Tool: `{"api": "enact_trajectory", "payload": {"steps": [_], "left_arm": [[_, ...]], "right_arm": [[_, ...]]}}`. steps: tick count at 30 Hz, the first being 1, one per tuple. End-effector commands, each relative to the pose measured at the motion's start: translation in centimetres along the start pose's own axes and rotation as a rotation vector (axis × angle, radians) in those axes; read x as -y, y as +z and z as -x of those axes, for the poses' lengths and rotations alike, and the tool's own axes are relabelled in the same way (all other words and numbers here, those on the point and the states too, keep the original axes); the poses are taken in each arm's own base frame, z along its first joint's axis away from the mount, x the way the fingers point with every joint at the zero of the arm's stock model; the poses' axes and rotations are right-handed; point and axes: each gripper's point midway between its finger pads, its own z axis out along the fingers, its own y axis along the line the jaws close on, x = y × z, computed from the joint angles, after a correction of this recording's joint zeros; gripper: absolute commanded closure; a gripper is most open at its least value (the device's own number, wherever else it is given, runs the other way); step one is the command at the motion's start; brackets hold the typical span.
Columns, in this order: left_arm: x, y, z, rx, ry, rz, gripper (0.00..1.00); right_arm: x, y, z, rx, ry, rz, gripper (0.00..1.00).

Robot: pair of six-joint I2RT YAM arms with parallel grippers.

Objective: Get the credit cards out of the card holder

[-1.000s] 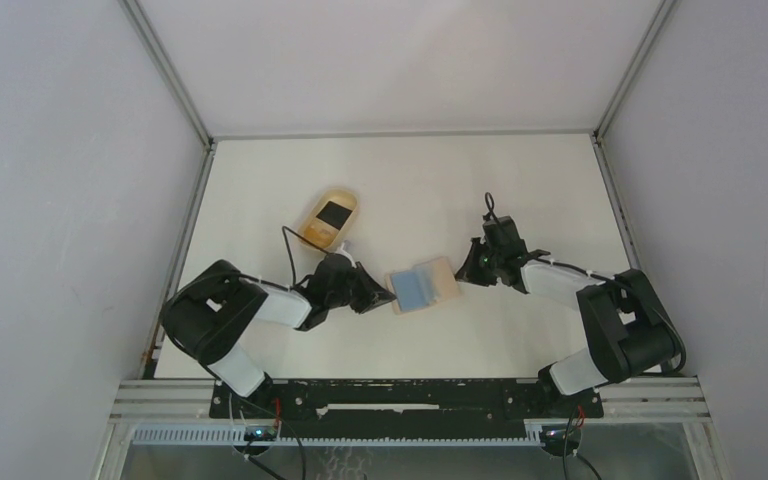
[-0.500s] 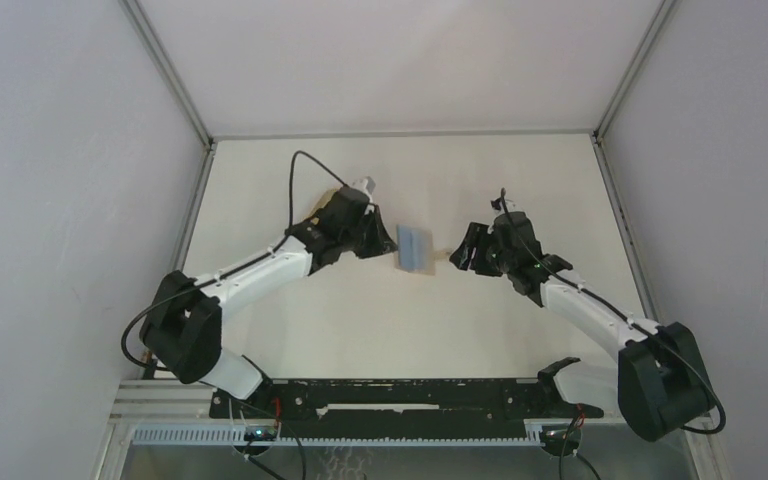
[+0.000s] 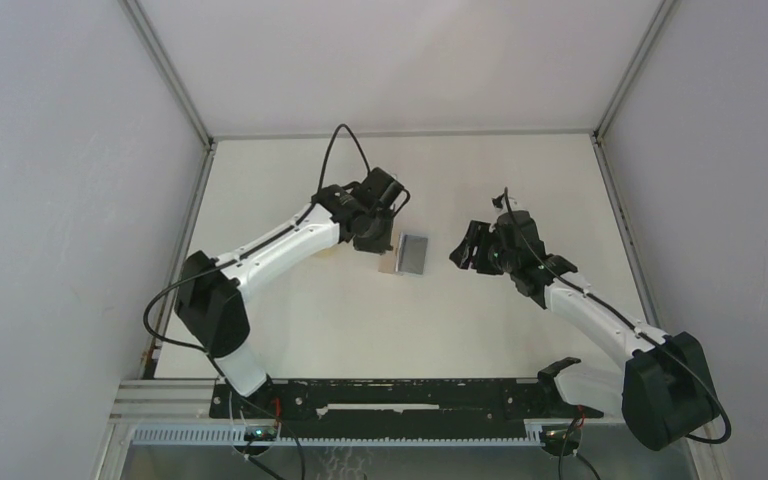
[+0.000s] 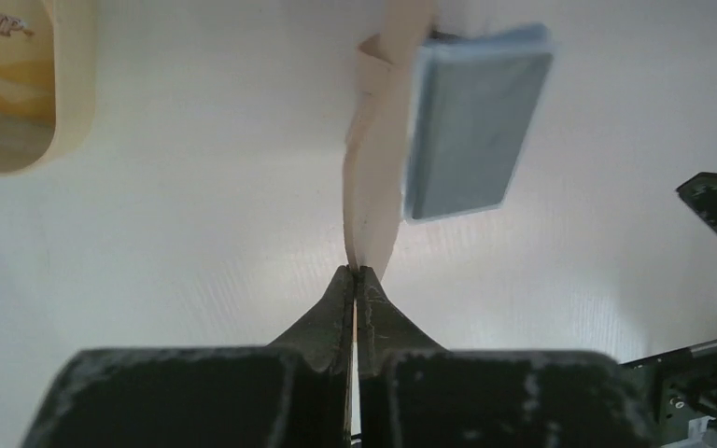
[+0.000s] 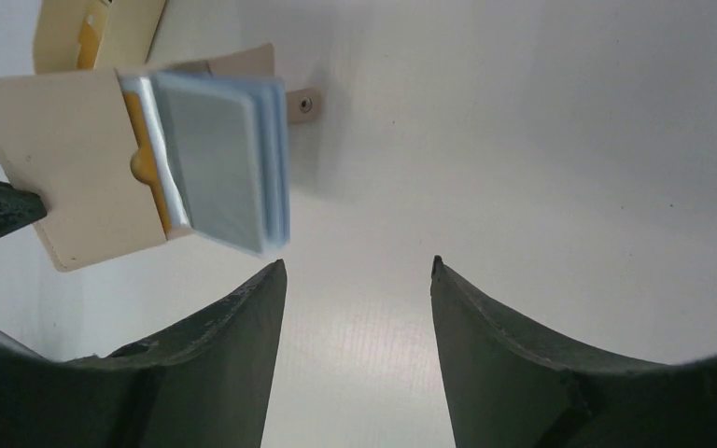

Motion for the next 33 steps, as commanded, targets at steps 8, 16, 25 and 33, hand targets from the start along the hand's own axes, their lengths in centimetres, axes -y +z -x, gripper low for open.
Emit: {"api": "enact_trajectory", "payload": {"steps": [8, 16, 25, 33], "left_arm": [[7.9, -7.7, 3.6, 0.17, -0.126, -0.57, 1.0], [12.6, -13.8, 7.1, 0.245, -0.187, -0.9, 1.0], [7.9, 1.5, -3.8, 0.043, -0.324, -0.757, 1.0], [5.2, 6.6, -9.5, -0.064, -0.299, -0.639, 1.0]], "right_arm": [[-2.8, -2.2, 2.7, 0.083, -0.066, 0.113, 0.33], [-1.3, -5.1, 5.3, 0.215, -0.043, 0.023, 0.34], [0.2, -6.6, 6.1, 0.276, -0.034, -0.05, 0.33], [-6.2, -6.0, 4.0, 0.147, -0.148, 0.281, 0.35]]}}
